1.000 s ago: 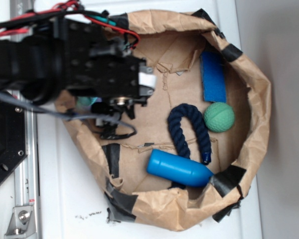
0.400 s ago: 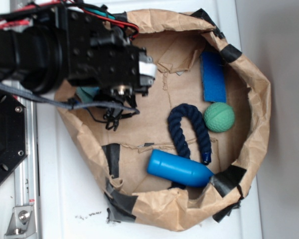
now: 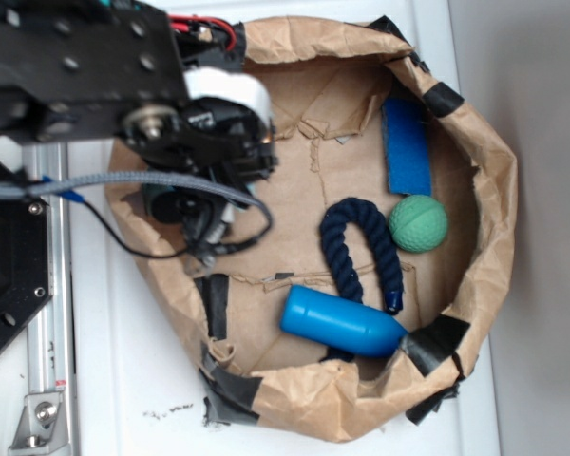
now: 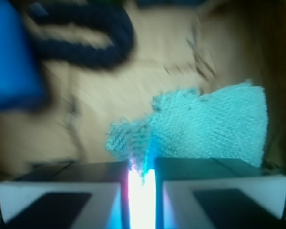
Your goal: Grab the blue cloth.
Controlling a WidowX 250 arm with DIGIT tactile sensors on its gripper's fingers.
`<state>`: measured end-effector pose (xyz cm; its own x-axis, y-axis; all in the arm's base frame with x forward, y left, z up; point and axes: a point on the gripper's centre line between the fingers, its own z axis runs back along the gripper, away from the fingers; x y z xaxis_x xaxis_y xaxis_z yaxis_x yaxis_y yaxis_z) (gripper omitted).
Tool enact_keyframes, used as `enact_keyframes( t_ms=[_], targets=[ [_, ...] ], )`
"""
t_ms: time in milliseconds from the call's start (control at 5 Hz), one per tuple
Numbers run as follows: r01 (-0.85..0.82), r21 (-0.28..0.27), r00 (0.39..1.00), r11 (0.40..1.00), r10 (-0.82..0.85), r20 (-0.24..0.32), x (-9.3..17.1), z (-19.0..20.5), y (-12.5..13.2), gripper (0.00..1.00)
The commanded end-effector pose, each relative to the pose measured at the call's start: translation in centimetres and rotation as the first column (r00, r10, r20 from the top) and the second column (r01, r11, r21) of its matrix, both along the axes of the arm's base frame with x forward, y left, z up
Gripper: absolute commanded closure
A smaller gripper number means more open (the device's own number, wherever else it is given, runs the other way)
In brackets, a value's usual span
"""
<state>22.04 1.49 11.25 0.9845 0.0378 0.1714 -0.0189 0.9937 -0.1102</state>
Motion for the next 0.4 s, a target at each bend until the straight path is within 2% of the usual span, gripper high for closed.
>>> enact_keyframes(
  t_ms=[0, 200],
  targets=[
    [-0.124, -0.047, 0.987, 0.991, 0.128, 0.101, 1.6, 8.9, -2.0, 1.00],
    [-0.135, 0.015, 0.979, 0.991, 0.131, 0.158, 2.5, 7.5, -1.5, 1.00]
  ],
)
